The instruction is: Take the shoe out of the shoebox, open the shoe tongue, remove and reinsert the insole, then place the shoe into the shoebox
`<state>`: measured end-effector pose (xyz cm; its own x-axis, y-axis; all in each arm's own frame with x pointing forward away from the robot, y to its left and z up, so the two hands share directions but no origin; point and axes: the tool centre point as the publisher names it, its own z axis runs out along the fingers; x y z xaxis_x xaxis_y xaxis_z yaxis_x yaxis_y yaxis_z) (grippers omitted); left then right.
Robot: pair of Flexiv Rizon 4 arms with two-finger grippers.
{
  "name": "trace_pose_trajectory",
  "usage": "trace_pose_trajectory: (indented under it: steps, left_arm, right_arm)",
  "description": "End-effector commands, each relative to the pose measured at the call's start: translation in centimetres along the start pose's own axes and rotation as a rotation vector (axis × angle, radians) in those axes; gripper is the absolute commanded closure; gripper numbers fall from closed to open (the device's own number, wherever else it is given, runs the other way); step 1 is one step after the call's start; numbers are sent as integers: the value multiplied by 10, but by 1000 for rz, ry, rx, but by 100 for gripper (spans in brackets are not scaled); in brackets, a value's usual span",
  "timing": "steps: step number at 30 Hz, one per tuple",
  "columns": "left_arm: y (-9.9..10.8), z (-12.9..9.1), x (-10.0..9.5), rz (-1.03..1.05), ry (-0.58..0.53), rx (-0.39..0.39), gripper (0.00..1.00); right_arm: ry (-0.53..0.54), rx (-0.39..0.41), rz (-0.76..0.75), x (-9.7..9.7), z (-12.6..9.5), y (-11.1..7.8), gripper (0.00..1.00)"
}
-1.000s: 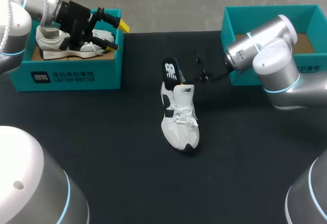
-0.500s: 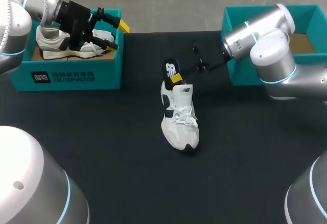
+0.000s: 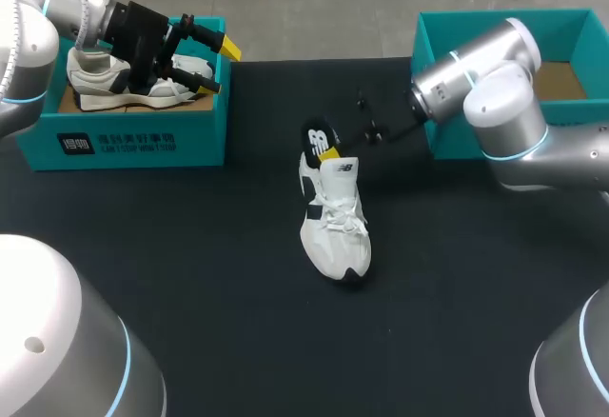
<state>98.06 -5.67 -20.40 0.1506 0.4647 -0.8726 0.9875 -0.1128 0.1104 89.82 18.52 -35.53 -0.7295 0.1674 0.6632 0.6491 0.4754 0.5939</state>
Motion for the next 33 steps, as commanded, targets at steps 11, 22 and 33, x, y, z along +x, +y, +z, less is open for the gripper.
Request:
trace_pose_trajectory:
  steps: [11, 22, 33]
  left_arm:
    - [0, 0, 0, 1, 3, 1, 0]
    - [0, 0, 0, 1, 3, 1, 0]
    - [0, 0, 0, 1, 3, 1, 0]
  right_arm:
    - [-13, 8, -12, 6, -1, 7, 41]
    - [-2, 11, -46, -1, 1, 23, 100]
    - [41, 42, -10, 3, 13, 10, 100]
